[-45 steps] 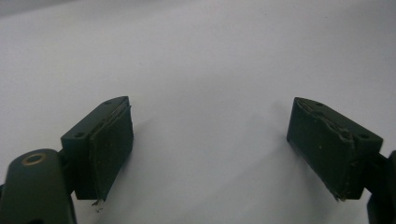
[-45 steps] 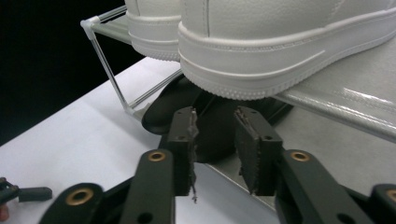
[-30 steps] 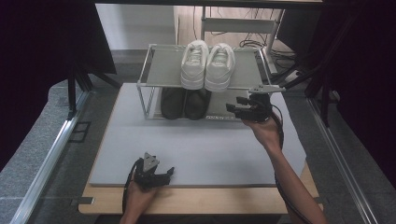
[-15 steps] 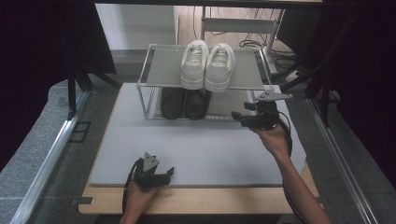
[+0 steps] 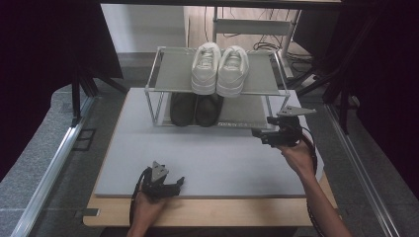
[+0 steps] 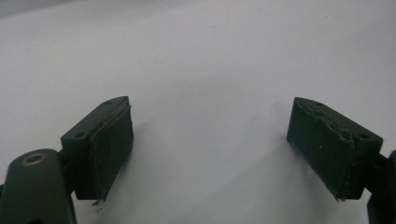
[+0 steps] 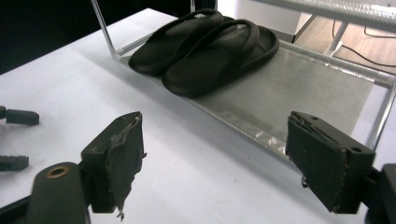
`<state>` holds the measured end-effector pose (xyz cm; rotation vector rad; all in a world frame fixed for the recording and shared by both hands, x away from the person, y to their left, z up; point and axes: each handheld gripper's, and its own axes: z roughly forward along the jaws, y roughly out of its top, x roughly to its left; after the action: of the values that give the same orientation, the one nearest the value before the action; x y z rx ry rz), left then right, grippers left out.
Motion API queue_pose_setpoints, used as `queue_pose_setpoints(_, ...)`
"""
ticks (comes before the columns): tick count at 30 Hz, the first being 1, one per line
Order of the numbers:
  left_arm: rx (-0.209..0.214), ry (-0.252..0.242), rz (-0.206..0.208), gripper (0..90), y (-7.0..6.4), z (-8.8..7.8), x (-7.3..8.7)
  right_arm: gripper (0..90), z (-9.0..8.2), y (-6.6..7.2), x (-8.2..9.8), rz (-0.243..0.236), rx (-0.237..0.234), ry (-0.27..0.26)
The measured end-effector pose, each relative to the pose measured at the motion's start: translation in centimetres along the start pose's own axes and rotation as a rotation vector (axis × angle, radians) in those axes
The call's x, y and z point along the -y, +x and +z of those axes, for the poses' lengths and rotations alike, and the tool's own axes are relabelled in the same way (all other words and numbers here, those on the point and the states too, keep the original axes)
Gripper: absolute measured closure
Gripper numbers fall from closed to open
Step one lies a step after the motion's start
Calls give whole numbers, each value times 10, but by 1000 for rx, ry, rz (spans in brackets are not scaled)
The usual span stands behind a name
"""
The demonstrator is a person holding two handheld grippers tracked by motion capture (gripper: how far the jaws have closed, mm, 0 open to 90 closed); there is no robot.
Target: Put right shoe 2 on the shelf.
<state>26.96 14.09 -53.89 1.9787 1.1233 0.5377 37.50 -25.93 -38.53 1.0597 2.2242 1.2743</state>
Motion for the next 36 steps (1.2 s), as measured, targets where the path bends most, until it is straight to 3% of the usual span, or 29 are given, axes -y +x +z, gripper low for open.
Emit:
queue_pose_setpoints(15, 0, 0, 0, 148, 0, 0, 0, 134, -14, -6, 32, 16, 35, 41)
queue_pose_setpoints(24, 0, 0, -4, 148, 0, 0, 0, 55, -20, -13, 58, 28, 56, 53)
queue_pose_setpoints(36, -2, 0, -5, 148, 0, 0, 0, 35, -30, -20, 89, 45, 90, 76)
